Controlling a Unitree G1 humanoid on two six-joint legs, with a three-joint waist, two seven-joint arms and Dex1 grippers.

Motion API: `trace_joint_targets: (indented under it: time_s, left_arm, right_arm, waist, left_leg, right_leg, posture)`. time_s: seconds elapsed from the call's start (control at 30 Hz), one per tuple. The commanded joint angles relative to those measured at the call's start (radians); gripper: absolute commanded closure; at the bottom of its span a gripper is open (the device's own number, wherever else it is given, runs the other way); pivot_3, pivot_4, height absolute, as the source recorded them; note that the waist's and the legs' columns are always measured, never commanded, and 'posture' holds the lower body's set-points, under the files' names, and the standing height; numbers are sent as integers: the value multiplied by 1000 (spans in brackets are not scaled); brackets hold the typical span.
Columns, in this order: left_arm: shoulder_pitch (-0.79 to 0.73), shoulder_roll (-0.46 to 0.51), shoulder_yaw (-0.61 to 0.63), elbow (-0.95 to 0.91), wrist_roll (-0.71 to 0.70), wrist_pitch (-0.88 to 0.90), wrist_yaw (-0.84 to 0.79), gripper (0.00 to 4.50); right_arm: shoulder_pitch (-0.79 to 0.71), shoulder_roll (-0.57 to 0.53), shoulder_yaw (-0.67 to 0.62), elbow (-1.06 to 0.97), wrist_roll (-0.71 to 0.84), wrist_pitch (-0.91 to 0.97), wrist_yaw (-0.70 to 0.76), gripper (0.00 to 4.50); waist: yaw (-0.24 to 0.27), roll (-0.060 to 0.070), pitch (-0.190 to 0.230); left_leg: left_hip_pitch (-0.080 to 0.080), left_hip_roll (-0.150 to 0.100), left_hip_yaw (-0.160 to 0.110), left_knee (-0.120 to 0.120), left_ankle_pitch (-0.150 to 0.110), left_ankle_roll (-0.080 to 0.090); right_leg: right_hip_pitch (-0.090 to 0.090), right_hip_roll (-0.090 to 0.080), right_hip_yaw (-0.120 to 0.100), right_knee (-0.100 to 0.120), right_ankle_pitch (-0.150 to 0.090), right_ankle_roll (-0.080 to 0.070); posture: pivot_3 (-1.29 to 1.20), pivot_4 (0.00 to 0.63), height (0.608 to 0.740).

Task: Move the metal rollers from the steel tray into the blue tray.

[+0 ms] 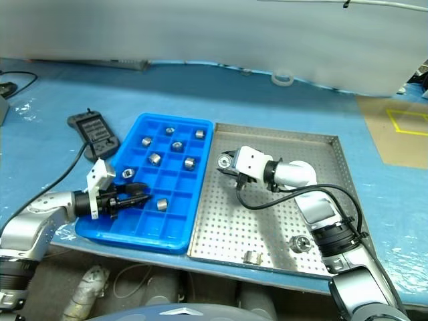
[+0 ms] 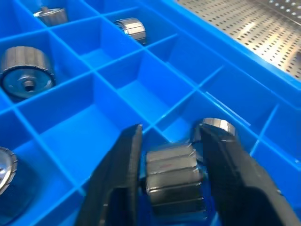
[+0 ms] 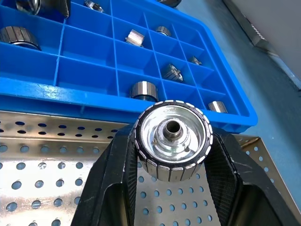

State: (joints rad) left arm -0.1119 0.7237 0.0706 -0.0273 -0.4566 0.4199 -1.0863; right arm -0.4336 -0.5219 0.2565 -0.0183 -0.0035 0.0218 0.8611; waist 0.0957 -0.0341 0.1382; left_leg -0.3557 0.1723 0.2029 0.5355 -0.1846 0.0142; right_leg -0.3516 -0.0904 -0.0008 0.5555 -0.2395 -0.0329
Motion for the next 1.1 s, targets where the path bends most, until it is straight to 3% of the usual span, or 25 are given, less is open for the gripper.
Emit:
trace_joint_targets:
  time_s: [0.03, 0.33, 0.5, 0.63, 0.7, 0.83, 1.1]
  left_arm:
    - [2, -4, -27, 40, 27, 6, 2, 1385]
    - [-112, 38, 61, 58, -19, -9, -7, 1385]
    - [-176, 115, 84, 147, 33, -137, -74, 1385]
    - [-206, 150, 129, 169, 13, -123, -76, 1385]
    - [-177, 165, 156, 152, -4, -94, -79, 1385]
    - [-27, 183, 196, 7, -51, -16, -81, 1385]
    - [152, 137, 259, -263, -175, 141, 21, 1385]
  right_arm:
    - [-12, -12, -30, -45, 5, -6, -7, 2865]
    - [-33, -40, -31, -89, 49, 38, 55, 2865]
    - [-160, -35, -16, 17, 61, -3, 139, 2865]
    - [-217, 17, -2, 49, 115, 20, 197, 2865]
    - [-223, 80, -6, 22, 188, 141, 199, 2865]
    - [-177, 98, 42, -46, 221, 225, 253, 2865]
    - [-121, 139, 30, -59, 392, 575, 270, 2865]
  waist:
    - [0, 2, 0]
    - [-1, 1, 1]
    - [-9, -2, -1]
    - [-8, -3, -1]
    - [-1, -4, -2]
    - [4, -6, -3]
    - [58, -3, -1]
  left_leg:
    - [1, 0, 0, 0, 0, 0]
    - [5, 0, 0, -1, -1, 1]
    - [0, 1, 0, -1, 0, 0]
    - [-1, 1, 0, -1, 0, 0]
    - [-5, 1, 0, -1, -1, 1]
    - [-15, 0, 0, 0, -2, 2]
    - [-10, 2, -2, 0, -2, -1]
  right_leg:
    - [1, 0, 0, 0, 0, 0]
    - [-1, 1, 2, 0, 0, 0]
    - [-2, 1, 2, 0, 0, 0]
    - [-3, 1, 0, 1, 0, 0]
    - [-5, 1, -2, 1, 0, 0]
    - [-12, 0, -6, 3, 1, 1]
    - [-8, -2, -11, 0, 0, 0]
  posture:
    - [55, 150, 740]
    - [50, 150, 740]
    - [77, 150, 740]
    - [119, 150, 740]
    - [141, 150, 740]
    - [206, 150, 740]
    - [256, 150, 740]
